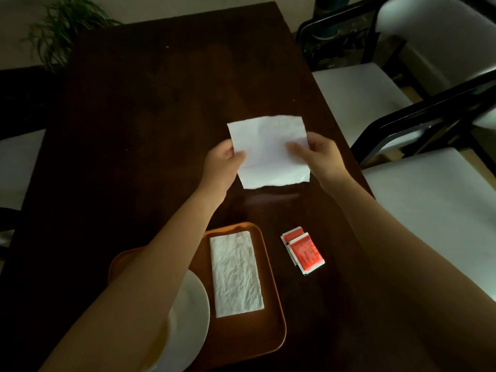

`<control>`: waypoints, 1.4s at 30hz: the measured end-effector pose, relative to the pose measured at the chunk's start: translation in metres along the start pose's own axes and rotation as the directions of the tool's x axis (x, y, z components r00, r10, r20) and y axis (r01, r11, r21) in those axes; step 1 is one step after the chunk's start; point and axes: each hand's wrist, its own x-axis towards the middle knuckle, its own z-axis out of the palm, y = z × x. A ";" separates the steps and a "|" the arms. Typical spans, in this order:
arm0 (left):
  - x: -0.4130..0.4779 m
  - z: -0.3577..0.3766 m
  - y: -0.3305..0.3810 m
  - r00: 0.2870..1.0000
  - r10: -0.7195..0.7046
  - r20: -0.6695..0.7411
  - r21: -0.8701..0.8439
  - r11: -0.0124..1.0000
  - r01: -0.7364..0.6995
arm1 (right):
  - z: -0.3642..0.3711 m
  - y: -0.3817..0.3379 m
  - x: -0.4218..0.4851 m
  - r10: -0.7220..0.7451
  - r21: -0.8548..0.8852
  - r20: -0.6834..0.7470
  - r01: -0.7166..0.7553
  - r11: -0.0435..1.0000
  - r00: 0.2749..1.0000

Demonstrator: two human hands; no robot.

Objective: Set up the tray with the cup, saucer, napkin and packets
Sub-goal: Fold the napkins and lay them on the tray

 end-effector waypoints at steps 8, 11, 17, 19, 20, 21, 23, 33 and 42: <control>-0.006 0.000 -0.023 1.000 -0.027 -0.012 0.056 0.998 0.028 | 0.000 0.013 -0.011 0.085 0.025 -0.094 -0.083 0.996 0.992; -0.006 0.003 -0.052 0.992 -0.125 -0.013 0.178 0.976 0.126 | 0.010 0.039 -0.012 0.217 -0.181 -0.095 -0.232 0.956 0.971; 0.000 0.004 -0.075 0.989 -0.122 -0.086 0.374 0.916 0.146 | 0.020 0.063 -0.008 0.211 -0.393 -0.176 -0.265 0.881 0.961; -0.004 0.004 -0.074 0.993 0.007 -0.115 0.469 0.882 0.048 | 0.019 0.063 -0.009 0.150 -0.483 -0.256 -0.261 0.836 0.955; -0.006 0.004 -0.073 0.991 0.085 -0.103 0.532 0.847 -0.017 | 0.018 0.062 -0.011 0.097 -0.544 -0.277 -0.239 0.805 0.956; -0.009 0.004 -0.073 0.986 0.153 -0.066 0.594 0.800 -0.085 | 0.016 0.061 -0.015 0.033 -0.614 -0.267 -0.196 0.765 0.963; -0.015 0.007 -0.075 0.968 0.244 0.054 0.687 0.694 -0.213 | 0.015 0.063 -0.023 -0.109 -0.748 -0.154 -0.044 0.662 0.982; -0.011 0.015 -0.086 0.858 0.278 0.431 0.854 0.182 -0.488 | 0.025 0.081 -0.025 -0.183 -0.916 0.195 0.246 0.317 0.964; -0.013 0.011 -0.065 0.834 0.385 0.395 0.818 0.265 -0.510 | 0.011 0.055 -0.030 -0.203 -0.631 0.133 0.241 0.738 0.970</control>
